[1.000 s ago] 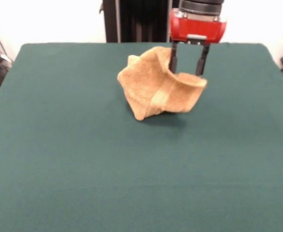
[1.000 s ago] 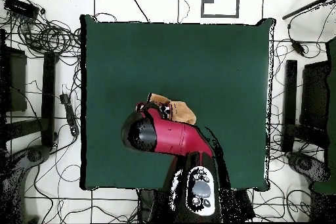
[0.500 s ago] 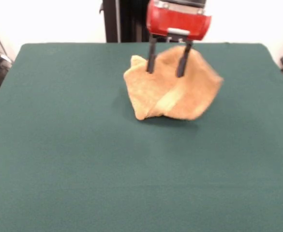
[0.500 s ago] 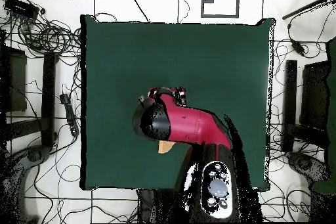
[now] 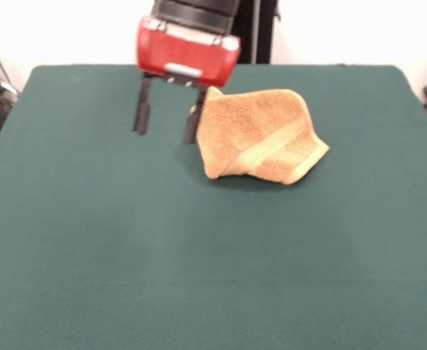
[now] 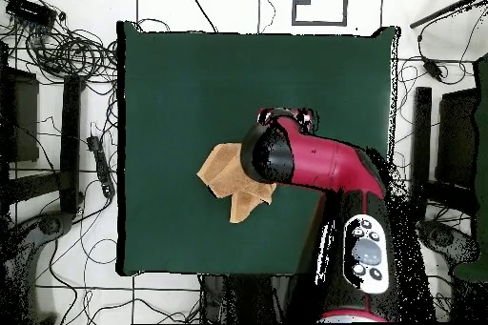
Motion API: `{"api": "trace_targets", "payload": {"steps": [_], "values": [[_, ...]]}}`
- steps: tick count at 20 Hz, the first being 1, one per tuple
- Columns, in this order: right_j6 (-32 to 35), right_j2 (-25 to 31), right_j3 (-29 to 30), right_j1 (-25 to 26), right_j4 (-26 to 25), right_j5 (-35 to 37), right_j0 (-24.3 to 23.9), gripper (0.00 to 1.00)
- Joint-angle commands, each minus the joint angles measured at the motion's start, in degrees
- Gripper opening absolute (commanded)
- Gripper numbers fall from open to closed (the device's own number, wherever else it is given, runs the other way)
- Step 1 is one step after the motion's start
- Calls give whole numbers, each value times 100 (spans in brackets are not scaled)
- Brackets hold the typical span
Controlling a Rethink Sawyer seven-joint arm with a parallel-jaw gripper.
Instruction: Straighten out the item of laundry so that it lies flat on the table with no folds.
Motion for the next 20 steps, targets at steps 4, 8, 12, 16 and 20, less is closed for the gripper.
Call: {"api": "trace_targets", "payload": {"steps": [4, 8, 12, 16, 20], "values": [[308, 835, 387, 202, -287, 471, -22, 100], [830, 552, 822, -138, -64, 772, 328, 100], [1089, 395, 1107, -412, 130, 1087, 552, 100], [1194, 206, 1338, -613, 197, 1245, 745, 100], [1220, 137, 1529, -608, 196, 1279, 874, 100]]}}
